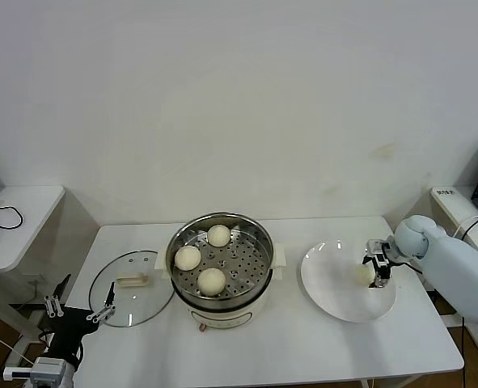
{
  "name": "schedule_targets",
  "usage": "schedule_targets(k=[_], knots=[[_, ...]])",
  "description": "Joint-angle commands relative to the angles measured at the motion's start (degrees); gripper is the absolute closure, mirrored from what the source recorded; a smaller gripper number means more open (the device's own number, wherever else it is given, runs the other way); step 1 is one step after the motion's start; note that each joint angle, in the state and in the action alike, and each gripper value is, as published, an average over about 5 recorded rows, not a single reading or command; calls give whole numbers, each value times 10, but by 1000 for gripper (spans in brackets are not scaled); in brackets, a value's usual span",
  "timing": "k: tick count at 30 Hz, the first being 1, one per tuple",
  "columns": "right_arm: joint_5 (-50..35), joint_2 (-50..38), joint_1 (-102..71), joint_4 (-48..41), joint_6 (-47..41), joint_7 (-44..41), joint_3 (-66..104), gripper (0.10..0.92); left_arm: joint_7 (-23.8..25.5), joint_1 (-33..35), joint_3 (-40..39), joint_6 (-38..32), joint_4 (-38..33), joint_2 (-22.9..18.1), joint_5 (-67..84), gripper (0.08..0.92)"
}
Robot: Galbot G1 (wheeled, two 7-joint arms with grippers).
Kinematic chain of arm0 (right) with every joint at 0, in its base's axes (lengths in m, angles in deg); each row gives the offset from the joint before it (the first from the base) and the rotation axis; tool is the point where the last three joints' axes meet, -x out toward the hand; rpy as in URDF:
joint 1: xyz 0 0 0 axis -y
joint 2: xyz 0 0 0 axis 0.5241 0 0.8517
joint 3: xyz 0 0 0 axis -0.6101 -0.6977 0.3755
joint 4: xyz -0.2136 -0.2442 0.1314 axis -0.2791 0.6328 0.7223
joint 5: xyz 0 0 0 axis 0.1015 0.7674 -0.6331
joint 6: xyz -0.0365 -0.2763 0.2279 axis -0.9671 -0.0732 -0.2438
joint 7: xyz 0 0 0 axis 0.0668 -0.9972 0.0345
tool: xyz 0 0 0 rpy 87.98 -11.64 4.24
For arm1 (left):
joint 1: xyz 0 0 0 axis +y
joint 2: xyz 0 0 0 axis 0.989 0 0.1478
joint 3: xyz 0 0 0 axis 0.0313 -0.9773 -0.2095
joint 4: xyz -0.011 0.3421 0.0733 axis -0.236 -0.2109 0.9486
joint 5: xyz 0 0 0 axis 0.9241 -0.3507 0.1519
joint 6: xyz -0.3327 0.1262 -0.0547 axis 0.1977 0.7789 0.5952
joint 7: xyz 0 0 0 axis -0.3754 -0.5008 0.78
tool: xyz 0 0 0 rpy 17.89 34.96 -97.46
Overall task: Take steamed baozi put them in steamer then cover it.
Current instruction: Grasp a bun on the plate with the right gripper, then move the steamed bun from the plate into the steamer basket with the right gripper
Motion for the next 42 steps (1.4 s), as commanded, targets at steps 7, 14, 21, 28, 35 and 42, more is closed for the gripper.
schedule_targets(k=[7, 14, 21, 28, 35, 42], knots=[[-7, -6, 12, 8, -8, -8, -4, 446, 0, 0, 0, 0, 1, 0, 0, 177], [-55, -52, 88, 78, -33, -17, -70, 457, 0, -6, -4, 0, -1, 3, 1, 177], [-130, -82, 241, 160, -73, -24, -169, 454, 0, -12, -13, 1, -2, 6, 0, 177], [-229, -40, 423, 223, -111, -12, -296, 448, 1, -17, -13, 2, -1, 14, 2, 177], [-342, 54, 508, 295, -180, 38, -372, 441, 0, -18, -15, 1, 2, 13, 2, 177], [-428, 140, 487, 321, -254, 99, -391, 440, -1, -15, -10, 0, 2, 10, 2, 177]])
